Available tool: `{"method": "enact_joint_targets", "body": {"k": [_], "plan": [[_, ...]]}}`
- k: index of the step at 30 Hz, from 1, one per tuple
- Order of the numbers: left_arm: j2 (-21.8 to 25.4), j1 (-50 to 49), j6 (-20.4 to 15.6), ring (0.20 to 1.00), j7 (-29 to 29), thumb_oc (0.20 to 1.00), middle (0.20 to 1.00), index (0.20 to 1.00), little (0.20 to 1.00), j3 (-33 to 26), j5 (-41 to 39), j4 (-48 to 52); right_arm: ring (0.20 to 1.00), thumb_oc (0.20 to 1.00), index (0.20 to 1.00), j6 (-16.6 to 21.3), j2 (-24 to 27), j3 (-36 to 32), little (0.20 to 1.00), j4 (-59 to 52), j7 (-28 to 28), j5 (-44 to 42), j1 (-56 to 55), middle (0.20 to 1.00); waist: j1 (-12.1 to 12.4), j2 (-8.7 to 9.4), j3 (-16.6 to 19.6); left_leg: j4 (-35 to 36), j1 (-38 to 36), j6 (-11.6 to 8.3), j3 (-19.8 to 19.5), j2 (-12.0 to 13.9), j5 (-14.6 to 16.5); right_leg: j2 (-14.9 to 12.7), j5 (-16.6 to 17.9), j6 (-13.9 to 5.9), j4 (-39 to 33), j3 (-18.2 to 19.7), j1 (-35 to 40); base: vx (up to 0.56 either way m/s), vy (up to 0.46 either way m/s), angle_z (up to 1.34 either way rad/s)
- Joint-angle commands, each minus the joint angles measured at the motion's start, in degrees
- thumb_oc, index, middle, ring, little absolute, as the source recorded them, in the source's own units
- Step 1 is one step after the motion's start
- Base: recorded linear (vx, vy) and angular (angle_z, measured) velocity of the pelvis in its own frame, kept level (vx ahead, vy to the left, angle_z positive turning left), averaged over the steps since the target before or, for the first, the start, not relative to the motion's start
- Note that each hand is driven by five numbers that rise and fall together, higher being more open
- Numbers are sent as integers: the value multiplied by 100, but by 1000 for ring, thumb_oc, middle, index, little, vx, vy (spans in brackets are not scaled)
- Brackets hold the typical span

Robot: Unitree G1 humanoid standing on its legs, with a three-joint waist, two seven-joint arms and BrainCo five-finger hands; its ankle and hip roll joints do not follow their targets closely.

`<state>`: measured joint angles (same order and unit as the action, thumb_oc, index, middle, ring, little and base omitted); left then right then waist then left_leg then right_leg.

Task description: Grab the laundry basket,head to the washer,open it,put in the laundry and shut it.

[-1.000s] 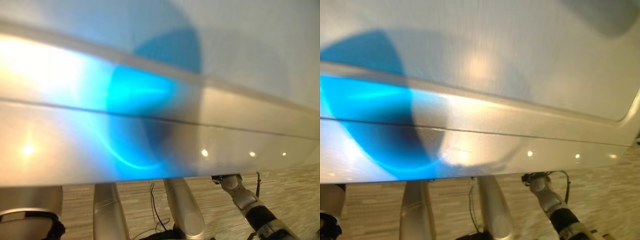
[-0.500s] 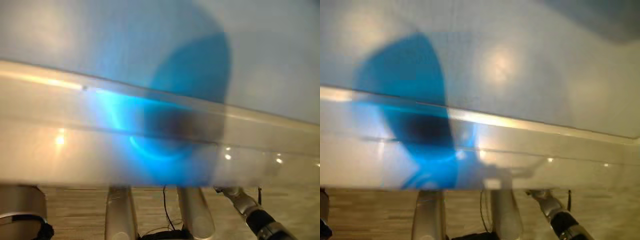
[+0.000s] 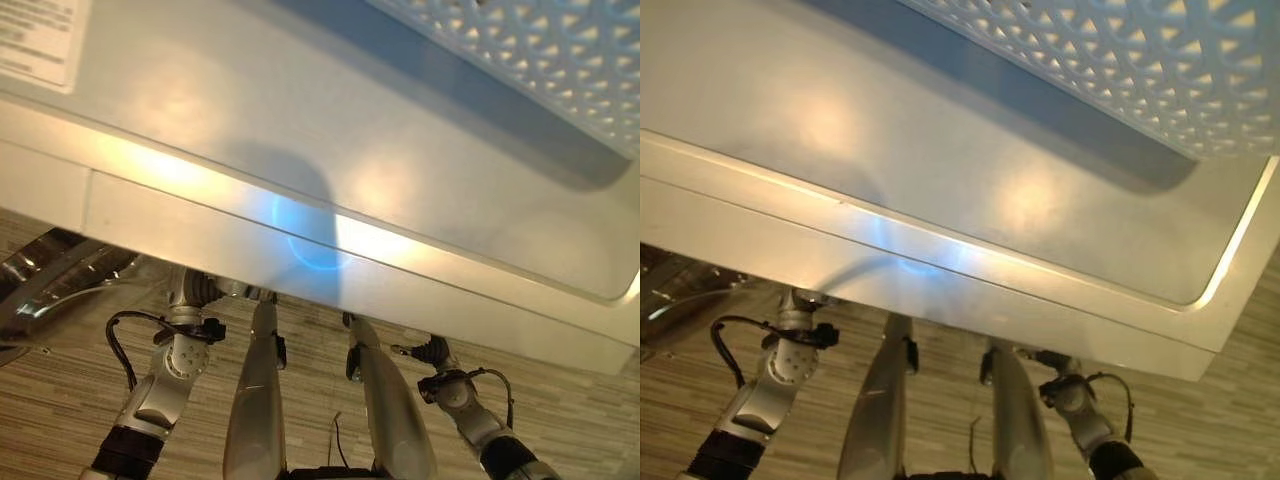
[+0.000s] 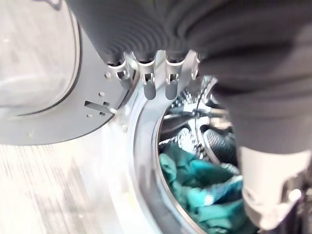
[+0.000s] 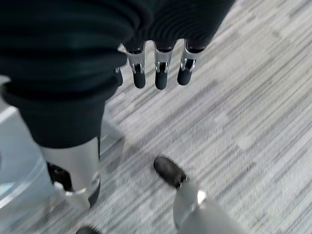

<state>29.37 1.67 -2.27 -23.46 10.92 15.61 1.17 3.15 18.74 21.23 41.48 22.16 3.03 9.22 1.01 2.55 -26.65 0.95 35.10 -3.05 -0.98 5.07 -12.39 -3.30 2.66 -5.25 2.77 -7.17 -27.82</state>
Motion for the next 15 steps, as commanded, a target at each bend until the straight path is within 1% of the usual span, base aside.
{"method": "enact_joint_targets", "body": {"k": [1,2,4,5,6,8,9,10,11,12,13,14,15], "plan": [[345,39,-301,1000,260,1000,1000,1000,1000,100,-192,-15,1000,1000,1000,-104,42,12,1000,166,6,-33,-408,1000,-40,131,273,158,-219,-222,50,264,348,-197,-818,-67,418,-349,498,-13,-11,36],[345,38,-301,1000,260,1000,1000,1000,1000,99,-192,-14,1000,1000,1000,-104,43,13,1000,166,6,-33,-408,1000,-42,130,271,161,-223,-222,48,263,347,-197,-818,-67,417,-350,503,-110,-27,31],[271,-318,-376,1000,495,1000,1000,1000,1000,95,-517,-290,1000,1000,1000,-101,-23,15,1000,565,-156,-63,-516,1000,74,45,426,295,-562,-309,-53,297,208,-133,-1016,30,486,-596,906,-39,-84,15],[272,-325,-376,1000,496,1000,1000,1000,1000,91,-518,-288,1000,1000,1000,-97,-24,20,1000,568,-156,-63,-517,1000,62,44,405,302,-591,-312,-61,293,209,-136,-1025,31,486,-606,938,26,-105,37],[166,-344,-397,1000,546,1000,1000,1000,1000,97,-672,-548,1000,1000,1000,-109,-82,9,1000,881,-241,-91,-573,1000,86,39,528,327,-791,-398,-130,307,278,-117,-1220,75,537,-659,1171,41,-75,48],[85,-302,-445,1000,538,1000,1000,1000,1000,94,-767,-837,1000,1000,1000,-105,-142,12,1000,1193,-331,-67,-653,1000,67,17,618,287,-907,-420,-209,295,271,-96,-1262,127,475,-751,1430,12,-53,53],[69,-264,-450,1000,529,1000,1000,1000,1000,93,-747,-944,1000,1000,1000,-106,-155,-21,1000,1321,-364,-63,-711,1000,60,2,657,146,-885,-419,-236,277,314,-102,-1275,148,417,-806,1544,-30,39,58],[24,-216,-467,1000,553,1000,1000,1000,1000,92,-720,-1134,1000,1000,1000,-82,-93,-173,1000,1385,-422,-57,-879,1000,14,-9,725,-384,-799,-378,-149,241,493,-185,-1265,180,315,-905,1772,-23,50,49],[20,-211,-471,1000,550,1000,1000,1000,1000,100,-719,-1141,1000,1000,1000,-82,-88,-179,1000,1379,-424,-56,-886,1000,9,-15,721,-437,-779,-376,-160,236,525,-185,-1266,179,307,-914,1785,-34,93,41],[-7,-152,-474,1000,523,1000,1000,1000,1000,89,-697,-1280,1000,1000,1000,-76,-30,-334,1000,1350,-446,-108,-984,1000,-64,-4,760,-819,-686,-312,40,257,673,-253,-1254,206,261,-958,1891,86,185,20],[-26,-134,-465,1000,562,1000,1000,1000,1000,-4,-688,-1520,1000,1000,1000,-78,-2,-636,1000,1380,-524,-204,-1230,1000,-226,13,990,-1028,-822,-207,492,379,905,-311,-1239,211,223,-983,2099,165,283,18],[-67,-188,-438,1000,569,1000,1000,1000,1000,-133,-781,-1695,1000,1000,1000,-83,28,-827,1000,1477,-581,-309,-1309,1000,-250,17,1109,-1099,-936,-178,581,397,1008,-339,-1209,183,262,-982,2189,249,320,24],[-105,-236,-426,1000,565,1000,1000,1000,1000,-254,-854,-1881,1000,1000,1000,-65,49,-990,1000,1655,-613,-410,-1339,1000,-262,36,1174,-1164,-1079,-120,571,371,1165,-392,-1174,145,370,-917,2241,154,185,43]]}}
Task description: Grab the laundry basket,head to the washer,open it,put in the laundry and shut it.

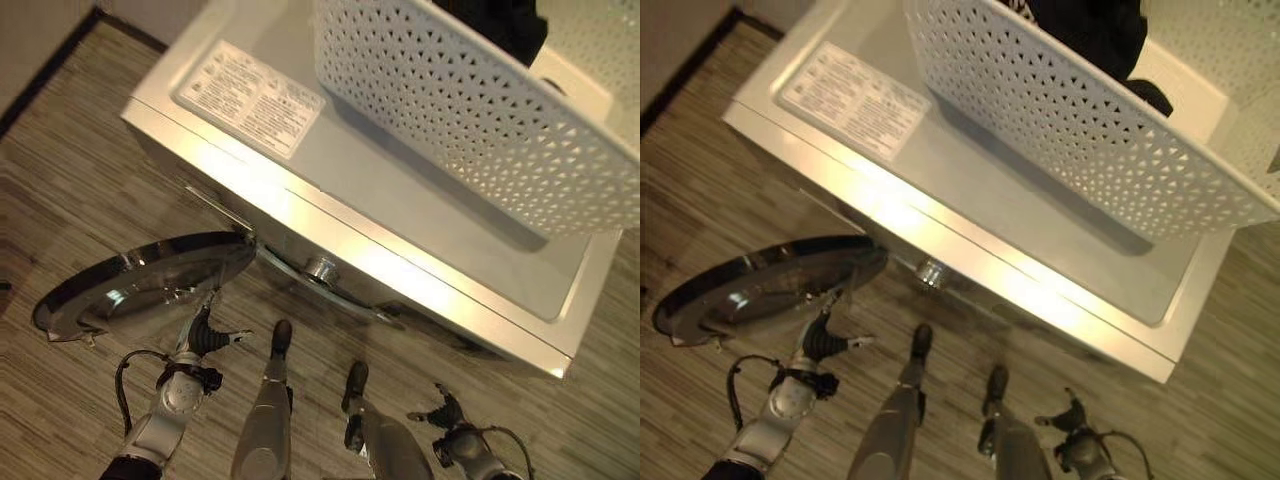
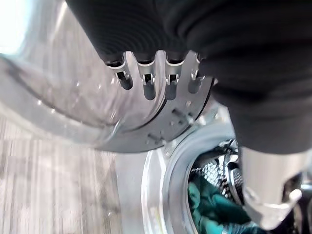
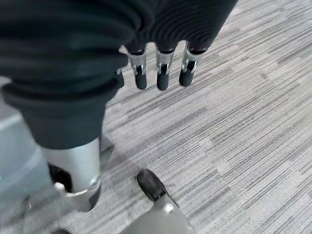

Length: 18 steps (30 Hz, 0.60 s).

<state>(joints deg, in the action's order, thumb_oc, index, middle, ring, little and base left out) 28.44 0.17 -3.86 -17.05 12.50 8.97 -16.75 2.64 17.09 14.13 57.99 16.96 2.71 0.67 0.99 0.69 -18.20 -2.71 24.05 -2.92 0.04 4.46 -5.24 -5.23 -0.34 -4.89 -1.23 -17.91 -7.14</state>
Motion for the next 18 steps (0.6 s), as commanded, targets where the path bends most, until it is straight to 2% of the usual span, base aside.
{"method": "enact_joint_targets", "body": {"k": [1,2,3,5,6,7,8,9,10,11,12,13,14,15,16,17,18], "plan": [[-15,-83,-275,1000,-78,1000,1000,1000,1000,-410,-191,-97,1000,1000,1000,-7,218,-279,1000,13,-94,-382,-481,1000,-248,225,316,-809,9,-126,483,431,470,-208,-879,101,779,171,183,226,241,21],[-103,-151,-204,1000,-53,1000,1000,1000,1000,-490,-277,-580,1000,1000,1000,-80,242,-644,1000,417,-97,-504,-523,1000,-308,263,453,-886,-328,7,523,391,760,-383,-763,-21,1117,215,287,157,168,1],[-109,-128,-220,1000,-62,1000,1000,1000,1000,-474,-279,-608,1000,1000,1000,-74,245,-653,1000,427,-98,-506,-516,1000,-286,267,429,-889,-356,17,544,384,777,-398,-767,-34,1129,234,300,227,263,-23],[-242,-148,-116,1000,-20,1000,1000,1000,1000,-545,-418,-1215,1000,1000,1000,-155,372,-1173,1000,1007,-32,-798,-406,1000,-344,285,572,-874,-737,208,708,274,1010,-603,-305,-286,1496,382,300,204,315,-14],[-328,-252,-27,1000,76,1000,1000,1000,1000,-687,-613,-1604,1000,1000,1000,-223,638,-1686,1000,1358,27,-1105,-371,1000,-428,262,693,-777,-1054,344,840,197,1108,-720,129,-426,1856,540,223,190,315,-31],[-337,-245,-33,1000,75,1000,1000,1000,1000,-680,-615,-1613,1000,1000,1000,-221,647,-1690,1000,1361,24,-1107,-371,1000,-406,261,684,-758,-1079,351,865,192,1108,-728,131,-436,1865,566,220,235,385,-43],[-355,-364,31,1000,184,1000,1000,1000,1000,-807,-707,-1818,1000,1000,1000,-279,971,-2084,1000,1473,45,-1285,-364,1000,-489,213,795,-588,-1346,461,903,95,1139,-763,422,-530,2221,727,139,162,278,-63],[-347,-430,53,1000,208,1000,1000,1000,1000,-850,-713,-1828,1000,1000,1000,-291,1243,-2320,1000,1395,102,-1396,-370,1000,-509,180,823,-446,-1484,530,888,25,1129,-743,518,-568,2420,899,77,162,273,-61],[-348,-429,53,1000,208,1000,1000,1000,1000,-849,-713,-1828,1000,1000,1000,-291,1244,-2321,1000,1394,102,-1396,-371,1000,-505,180,822,-442,-1488,530,891,24,1128,-743,518,-569,2421,903,76,26,173,-43],[-333,-468,68,1000,231,1000,1000,1000,1000,-892,-717,-1851,1000,1000,1000,-270,1516,-2540,1000,1096,180,-1489,-381,1000,-568,139,835,-335,-1518,620,885,-12,997,-664,615,-489,2620,1039,-33,66,230,-2],[-352,-524,111,1000,282,1000,1000,1000,1000,-1019,-753,-1964,1000,1000,1000,-203,1954,-3043,1000,-60,438,-1404,-567,1000,-640,75,885,-89,-1723,706,823,-129,994,-505,504,-453,2922,1309,-157,104,279,6],[-380,-530,118,1000,257,1000,1000,1000,1000,-1074,-766,-2038,1000,1000,1000,-181,2063,-3232,1000,-664,589,-1272,-607,1000,-639,51,908,-16,-1811,713,859,-148,1004,-524,481,-459,2943,1310,-197,169,228,-14],[-402,-545,132,1000,261,1000,1000,1000,1000,-1158,-777,-2042,1000,1000,1000,-162,2212,-3515,1000,-1417,784,-1062,-684,1000,-658,29,933,69,-1905,698,902,-131,1014,-572,394,-450,2834,1266,-261,86,84,-33],[-405,-544,134,1000,262,1000,1000,1000,1000,-1144,-775,-2040,1000,1000,1000,-199,2195,-3551,1000,-1478,788,-1044,-727,1000,-644,22,932,83,-1918,696,903,-129,1011,-569,392,-449,2832,1265,-253,138,44,-40],[-444,-532,131,1000,293,1000,1000,1000,1000,-1263,-817,-2092,1000,1000,1000,-160,2366,-4002,1000,-2501,1034,-673,-839,1000,-670,-1,992,169,-2017,672,958,-98,1051,-635,180,-421,2351,1226,-305,141,-11,-31],[-469,-507,127,1000,325,1000,1000,1000,1000,-1243,-800,-2156,1000,1000,1000,-192,2394,-4269,1000,-2968,1151,-493,-901,1000,-667,-24,1020,218,-2082,637,951,-67,1083,-654,109,-428,1982,1203,-324,140,-10,-33],[-469,-504,127,1000,325,1000,1000,1000,1000,-1236,-800,-2158,1000,1000,1000,-199,2389,-4280,1000,-2980,1150,-490,-912,1000,-662,-27,1017,219,-2086,636,949,-64,1083,-650,113,-428,1973,1200,-315,172,-85,-23]]}}
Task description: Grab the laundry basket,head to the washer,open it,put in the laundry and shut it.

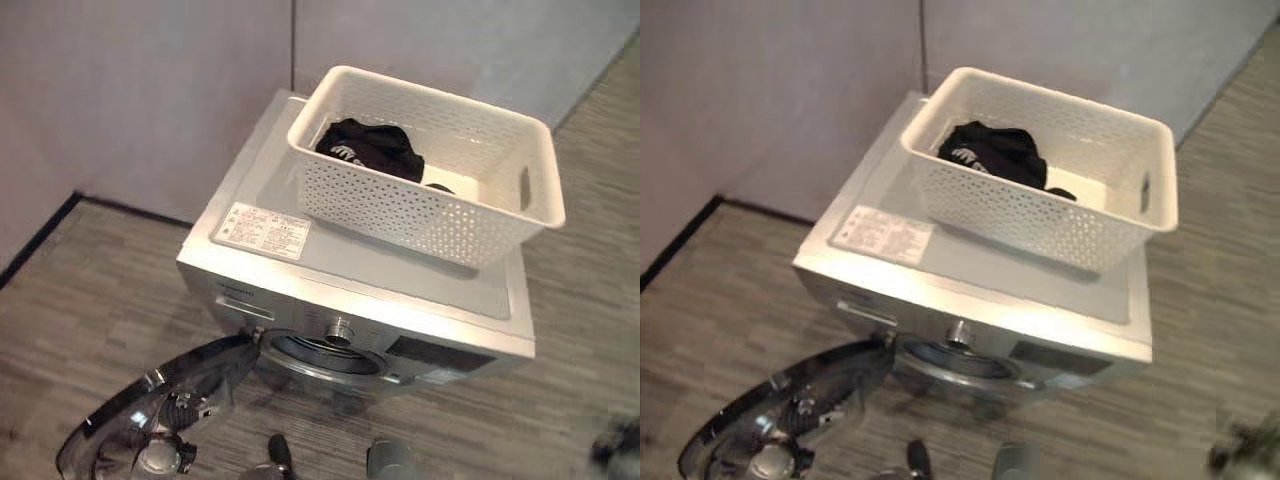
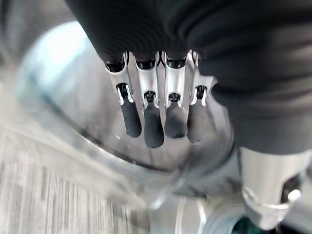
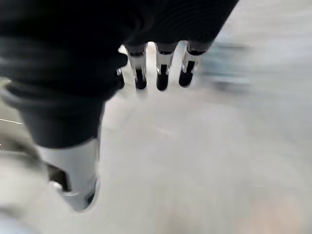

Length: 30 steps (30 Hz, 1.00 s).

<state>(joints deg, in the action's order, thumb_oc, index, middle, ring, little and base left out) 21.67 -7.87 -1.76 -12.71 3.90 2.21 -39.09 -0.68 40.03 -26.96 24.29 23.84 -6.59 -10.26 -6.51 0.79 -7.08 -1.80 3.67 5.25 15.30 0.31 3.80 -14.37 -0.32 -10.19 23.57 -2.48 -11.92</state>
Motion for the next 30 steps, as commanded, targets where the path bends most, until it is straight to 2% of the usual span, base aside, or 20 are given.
{"method": "enact_joint_targets", "body": {"k": [1,5,6,7,8,9,12,13,14,15,17,18,20,21,22,24,25,26,30], "plan": [[177,318,-59,1000,-96,1000,1000,1000,1000,-405,-28,16,1000,1000,1000,189,282,-701,1000,-560,810,864,194,1000,18,-46,-52,198,-181,-243,-635,373,265,125,234,1,-1272,-246,44,166,-86,-8],[91,439,-46,1000,-169,1000,1000,1000,1000,-302,11,-154,1000,1000,1000,244,357,-1056,1000,-1525,1129,1227,323,1000,-39,-16,-39,290,-401,-300,-696,400,297,13,675,-131,-1944,-170,-7,125,-92,13],[63,495,-49,1000,-170,1000,1000,1000,1000,-220,27,-157,1000,1000,1000,318,451,-1121,1000,-2135,1117,1480,388,1000,-87,71,4,330,-495,-350,-739,363,325,44,737,-193,-2135,-60,39,111,-114,16],[62,504,-52,1000,-172,1000,1000,1000,1000,-214,29,-167,1000,1000,1000,290,423,-1144,1000,-2187,1100,1501,369,1000,-92,80,2,333,-497,-349,-748,349,318,29,750,-198,-2178,-72,67,198,-155,28],[23,567,-98,1000,-126,1000,1000,1000,1000,-42,139,-278,1000,1000,1000,442,635,-1324,1000,-2640,1033,1598,363,1000,-113,245,109,331,-578,-414,-874,334,374,93,640,-245,-2206,76,281,141,-149,56],[2,606,-117,1000,-99,1000,1000,1000,1000,107,207,-316,1000,1000,1000,543,706,-1393,1000,-2856,950,1557,356,1000,-105,315,137,326,-583,-458,-948,345,312,108,652,-251,-2179,70,334,179,-224,97],[-63,587,-128,1000,66,1000,1000,1000,1000,436,298,-434,1000,1000,1000,792,1276,-1096,1000,-3185,528,1397,646,1000,5,439,318,367,-628,-608,-1069,540,257,208,615,-214,-2215,-102,518,120,-196,78],[-78,584,-135,1000,67,1000,1000,1000,1000,430,295,-443,1000,1000,1000,792,1305,-1082,1000,-3170,513,1384,661,1000,-23,416,329,387,-630,-616,-1087,549,246,215,623,-209,-2242,-128,536,107,-170,38],[-147,540,-143,1000,213,1000,1000,1000,1000,647,240,-498,1000,1000,1000,873,1716,-809,1000,-3221,118,1113,850,1000,75,470,431,431,-685,-689,-1102,660,247,269,547,-193,-2337,-263,689,80,-113,17],[-164,538,-147,1000,213,1000,1000,1000,1000,637,237,-502,1000,1000,1000,882,1755,-781,1000,-3186,111,1093,885,1000,52,458,433,445,-676,-695,-1111,658,213,267,575,-183,-2360,-274,691,101,-166,6],[-262,410,-173,1000,421,1000,1000,1000,1000,877,150,-588,1000,1000,1000,967,2534,-220,1000,-3103,-472,757,1319,1000,187,535,526,558,-703,-808,-1140,795,99,353,481,-113,-2506,-412,847,52,-127,14],[-285,400,-178,1000,421,1000,1000,1000,1000,852,146,-593,1000,1000,1000,985,2580,-129,1000,-3044,-474,740,1413,1000,155,510,530,579,-717,-815,-1141,805,90,364,482,-107,-2517,-418,858,43,-102,18],[-284,364,-173,1000,583,1000,1000,1000,1000,1046,16,-746,1000,1000,1000,899,3278,833,1000,-2766,-1036,434,2268,1000,377,586,556,658,-736,-909,-1104,874,-9,433,395,-64,-2581,-485,941,23,-77,7],[-294,342,-174,1000,639,1000,1000,1000,1000,1060,-24,-787,1000,1000,1000,900,3504,1410,1000,-2660,-1305,270,2794,1000,402,596,559,670,-738,-943,-1084,895,-38,455,358,-49,-2604,-489,970,19,-66,3],[-293,333,-175,1000,732,1000,1000,1000,1000,1124,-107,-817,1000,1000,1000,841,3810,2351,1000,-2354,-1637,-36,3662,1000,476,617,574,680,-714,-1004,-1071,921,-84,489,298,-26,-2646,-531,1021,12,-39,0],[-238,307,-181,1000,830,1000,1000,1000,1000,1194,-196,-810,1000,1000,1000,795,3973,3486,1000,-1997,-1905,-229,4757,1000,555,651,582,680,-673,-1048,-1081,947,-123,503,259,-4,-2668,-591,1057,4,-25,10],[-209,261,-196,1000,963,1000,1000,1000,1000,1239,-374,-734,1000,1000,1000,708,3940,5562,1000,-1187,-2296,-549,6760,1000,611,650,554,680,-545,-1118,-1148,969,-206,512,216,17,-2699,-724,1069,-27,-29,24],[-190,262,-205,1000,983,1000,1000,1000,1000,1250,-440,-745,1000,1000,1000,657,3827,6280,1000,-805,-2380,-654,7479,1000,629,626,520,680,-435,-1152,-1219,987,-259,510,216,26,-2706,-805,1042,-29,-35,29],[-199,282,-201,1000,977,1000,1000,1000,1000,1221,-538,-842,1000,1000,1000,600,3659,6957,1000,-477,-2541,-731,8067,1000,653,590,470,680,-279,-1193,-1324,1000,-319,512,196,46,-2731,-918,1012,-10,-19,44]]}}
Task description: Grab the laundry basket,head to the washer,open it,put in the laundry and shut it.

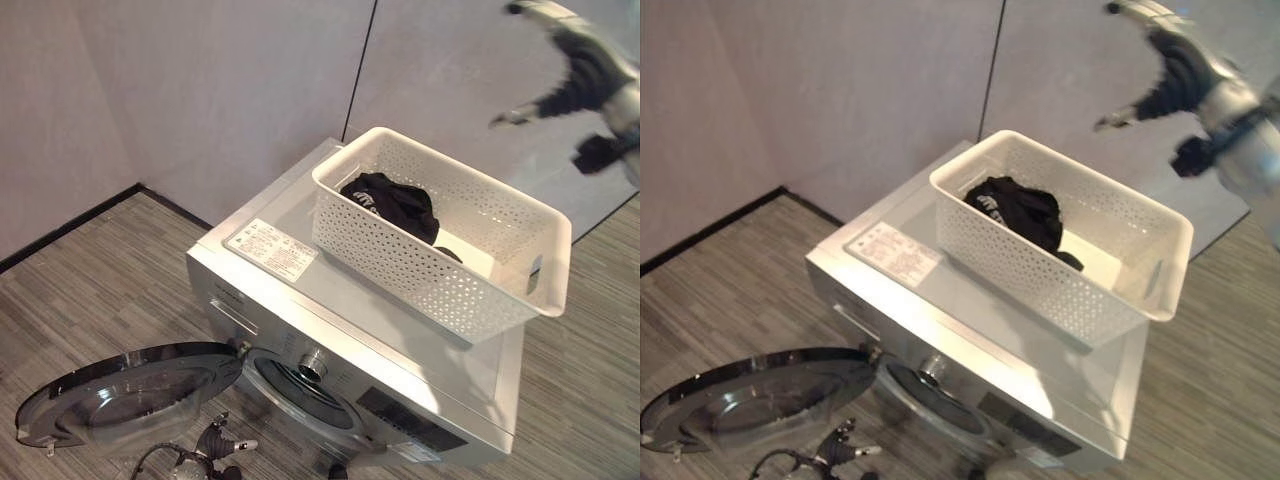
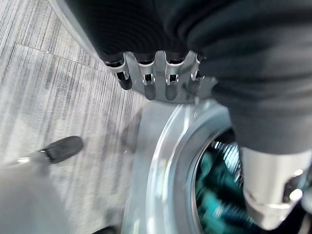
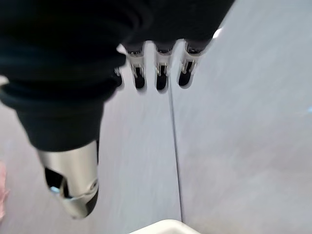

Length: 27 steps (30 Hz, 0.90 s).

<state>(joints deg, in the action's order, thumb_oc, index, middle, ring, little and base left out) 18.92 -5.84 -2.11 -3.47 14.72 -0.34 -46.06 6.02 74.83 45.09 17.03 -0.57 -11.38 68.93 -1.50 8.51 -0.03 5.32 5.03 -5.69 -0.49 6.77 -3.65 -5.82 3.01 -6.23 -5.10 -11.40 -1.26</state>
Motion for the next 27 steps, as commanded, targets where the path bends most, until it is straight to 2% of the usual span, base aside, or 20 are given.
{"method": "enact_joint_targets", "body": {"k": [1,3,8,12,13,14,18,22,27], "plan": [[84,80,-170,1000,44,1000,1000,1000,1000,136,-296,-169,1000,1000,1000,-87,160,-180,1000,332,-140,-281,195,1000,173,-178,-256,-32,-377,-107,224,355,408,-340,-145,-345,131,-44,-58,-21,-22,18],[112,65,-175,1000,67,1000,1000,1000,1000,125,-354,-209,1000,1000,1000,-125,228,145,1000,477,-307,-358,366,1000,217,-195,-348,-32,-199,-143,111,371,324,-340,-178,-330,148,-159,-124,-42,-30,14],[68,98,-172,1000,77,1000,1000,1000,1000,69,-409,-373,1000,1000,1000,-120,493,294,1000,363,-505,-297,193,1000,213,-236,-437,-32,26,-180,-35,384,226,-340,-249,-296,204,-298,-202,-15,-23,21],[8,162,-162,1000,181,1000,1000,1000,1000,85,-259,-529,1000,1000,1000,-9,1367,386,1000,-261,-1008,-493,-258,1000,154,-267,-510,-32,246,-246,-182,400,123,-320,-357,-260,284,-460,-262,8,-36,31],[12,166,-163,1000,180,1000,1000,1000,1000,92,-258,-530,1000,1000,1000,-12,1378,338,1000,-272,-1009,-492,-306,1000,156,-266,-508,-32,251,-247,-189,401,122,-319,-359,-259,286,-466,-264,35,-42,36],[26,150,-218,1000,162,1000,1000,1000,1000,87,-111,-398,1000,1000,1000,51,1756,389,1000,-687,-1284,-619,-500,1000,128,-259,-521,-32,269,-259,-222,415,113,-309,-388,-255,296,-514,-253,35,-48,19],[70,135,-299,1000,211,1000,1000,1000,1000,75,-112,-68,1000,1000,1000,118,2158,449,1000,-1133,-1637,-770,-868,1000,123,-186,-555,-32,292,-283,-263,440,96,-296,-408,-258,293,-556,-245,25,-43,4],[92,205,-339,1000,223,1000,1000,1000,1000,153,-96,40,1000,1000,1000,96,2181,567,1000,-1325,-1904,-798,-1013,1000,129,-136,-574,-32,289,-297,-243,459,98,-278,-424,-245,294,-541,-248,5,-8,0],[136,267,-351,1000,226,1000,1000,1000,1000,233,-127,97,1000,1000,1000,59,1866,947,1000,-1232,-2001,-707,-745,1000,173,-105,-621,-32,282,-295,-234,479,95,-262,-423,-242,294,-506,-279,0,0,0]]}}
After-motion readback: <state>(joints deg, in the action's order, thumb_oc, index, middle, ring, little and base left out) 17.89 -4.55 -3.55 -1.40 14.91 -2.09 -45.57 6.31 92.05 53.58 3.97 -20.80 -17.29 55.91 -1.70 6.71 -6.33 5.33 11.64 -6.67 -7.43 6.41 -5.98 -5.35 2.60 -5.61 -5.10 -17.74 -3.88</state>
